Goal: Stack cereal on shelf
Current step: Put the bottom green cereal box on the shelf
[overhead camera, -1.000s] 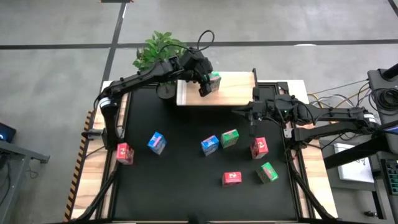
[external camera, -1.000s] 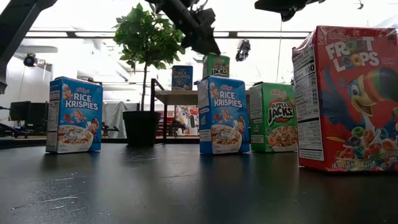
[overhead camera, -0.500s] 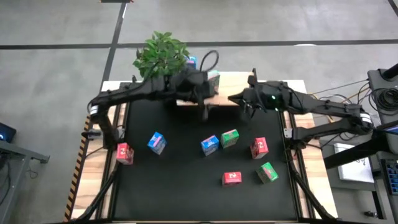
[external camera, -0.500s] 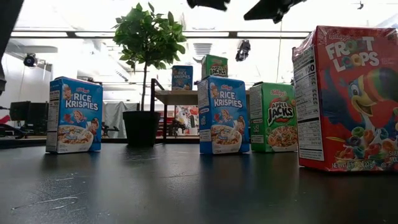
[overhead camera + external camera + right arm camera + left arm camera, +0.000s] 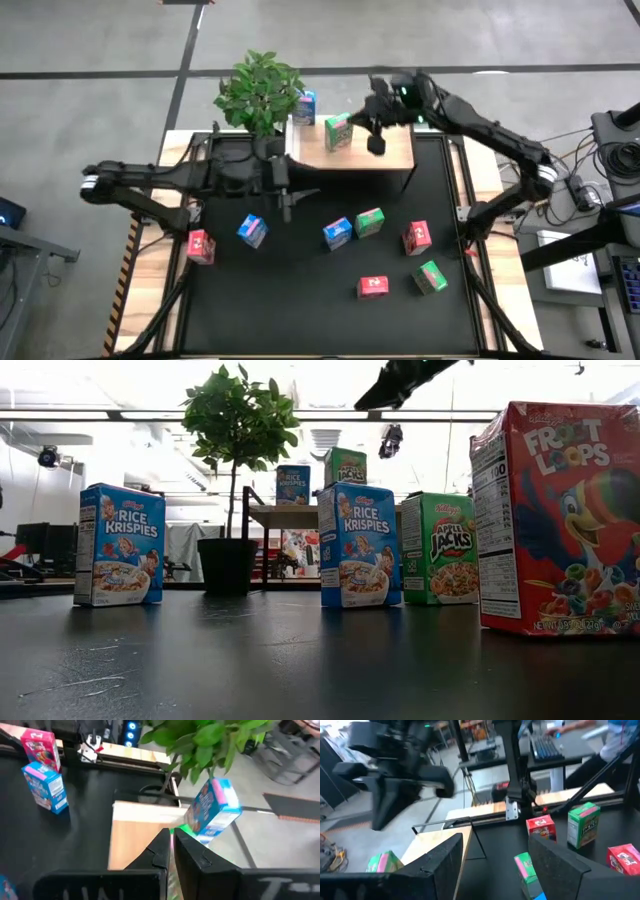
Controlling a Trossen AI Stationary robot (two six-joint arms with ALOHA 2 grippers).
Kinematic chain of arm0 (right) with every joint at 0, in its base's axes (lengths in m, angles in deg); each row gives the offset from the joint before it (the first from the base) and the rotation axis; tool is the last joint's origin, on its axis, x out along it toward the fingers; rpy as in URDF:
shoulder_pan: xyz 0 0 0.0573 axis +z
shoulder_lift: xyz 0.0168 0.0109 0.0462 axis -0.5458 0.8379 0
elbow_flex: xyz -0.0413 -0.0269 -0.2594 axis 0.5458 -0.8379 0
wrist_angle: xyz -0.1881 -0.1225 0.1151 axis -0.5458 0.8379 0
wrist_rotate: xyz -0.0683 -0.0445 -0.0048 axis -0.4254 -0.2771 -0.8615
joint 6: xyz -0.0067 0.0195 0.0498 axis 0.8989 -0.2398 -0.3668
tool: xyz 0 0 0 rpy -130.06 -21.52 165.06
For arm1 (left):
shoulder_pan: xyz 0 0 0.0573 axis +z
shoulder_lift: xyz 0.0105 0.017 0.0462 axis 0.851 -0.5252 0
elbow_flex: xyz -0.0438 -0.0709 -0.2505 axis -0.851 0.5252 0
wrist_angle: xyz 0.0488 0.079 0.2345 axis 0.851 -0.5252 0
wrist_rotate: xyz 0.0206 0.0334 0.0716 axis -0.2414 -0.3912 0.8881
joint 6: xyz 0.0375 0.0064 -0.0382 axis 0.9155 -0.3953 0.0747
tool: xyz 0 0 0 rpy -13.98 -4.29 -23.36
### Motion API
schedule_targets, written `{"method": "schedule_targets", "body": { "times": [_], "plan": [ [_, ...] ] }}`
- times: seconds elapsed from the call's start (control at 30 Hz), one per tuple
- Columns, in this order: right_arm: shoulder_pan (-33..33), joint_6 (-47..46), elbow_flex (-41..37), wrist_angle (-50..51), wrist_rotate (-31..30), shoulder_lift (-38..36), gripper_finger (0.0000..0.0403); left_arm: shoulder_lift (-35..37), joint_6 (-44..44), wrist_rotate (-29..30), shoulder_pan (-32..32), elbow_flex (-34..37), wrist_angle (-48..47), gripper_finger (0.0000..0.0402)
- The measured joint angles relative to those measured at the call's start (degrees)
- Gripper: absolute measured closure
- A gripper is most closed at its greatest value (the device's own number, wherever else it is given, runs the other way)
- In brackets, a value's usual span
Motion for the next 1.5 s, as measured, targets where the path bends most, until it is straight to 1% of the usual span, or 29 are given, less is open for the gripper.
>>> {"method": "schedule_targets", "body": {
  "times": [0.07, 0.17, 0.3, 0.43, 0.57, 0.67, 0.77, 0.93, 1.13, 1.33, 1.5],
  "plan": [
    [-2.13, 0.3, 3.99, 2.37, 3.72, 2.96, 0.039, 3.16, 0.0, -0.03, -0.06, 5.74, 4.89, 0.0192],
    [-4.1, 0.74, 9.87, 7.36, 4.83, 7.16, 0.0383, 7.83, -0.57, 0.13, -0.04, 12.98, 10.99, 0.0192],
    [-5.9, 2.54, 16.7, 14.79, 5.26, 12.77, 0.034, 12.81, -0.68, 1.89, -0.02, 19.66, 15.96, 0.0192],
    [-6.5, 3.95, 23.94, 20.98, 5.66, 17.71, 0.0275, 17.14, -0.69, 2.23, 0.0, 23.08, 19.16, 0.0192],
    [-6.44, 7.24, 29.92, 26.07, 5.81, 21.36, 0.0213, 19.76, -0.72, 2.24, 0.0, 25.58, 19.39, 0.0192],
    [-6.44, 10.26, 32.76, 29.5, 5.81, 23.45, 0.0176, 20.72, -0.94, 2.22, 0.0, 26.17, 19.62, 0.0192],
    [-6.44, 12.1, 33.77, 31.63, 5.76, 24.99, 0.0152, 20.98, -0.94, 2.24, 0.0, 26.39, 19.54, 0.0194],
    [-6.42, 14.36, 33.24, 32.52, 6.28, 26.18, 0.0137, 21.01, -0.52, 2.24, -0.02, 26.33, 19.39, 0.0203],
    [-6.42, 14.73, 33.25, 32.55, 6.16, 26.24, 0.0142, 20.94, -0.04, 2.24, -0.01, 26.33, 19.37, 0.0213],
    [-6.4, 10.54, 35.7, 33.33, 5.27, 25.71, 0.0135, 20.96, -0.59, 2.24, -0.02, 26.31, 19.41, 0.0217],
    [-6.4, 9.97, 36.18, 34.4, 5.37, 25.65, 0.0122, 20.92, -0.5, 2.24, -0.02, 26.31, 19.41, 0.0217]
  ]
}}
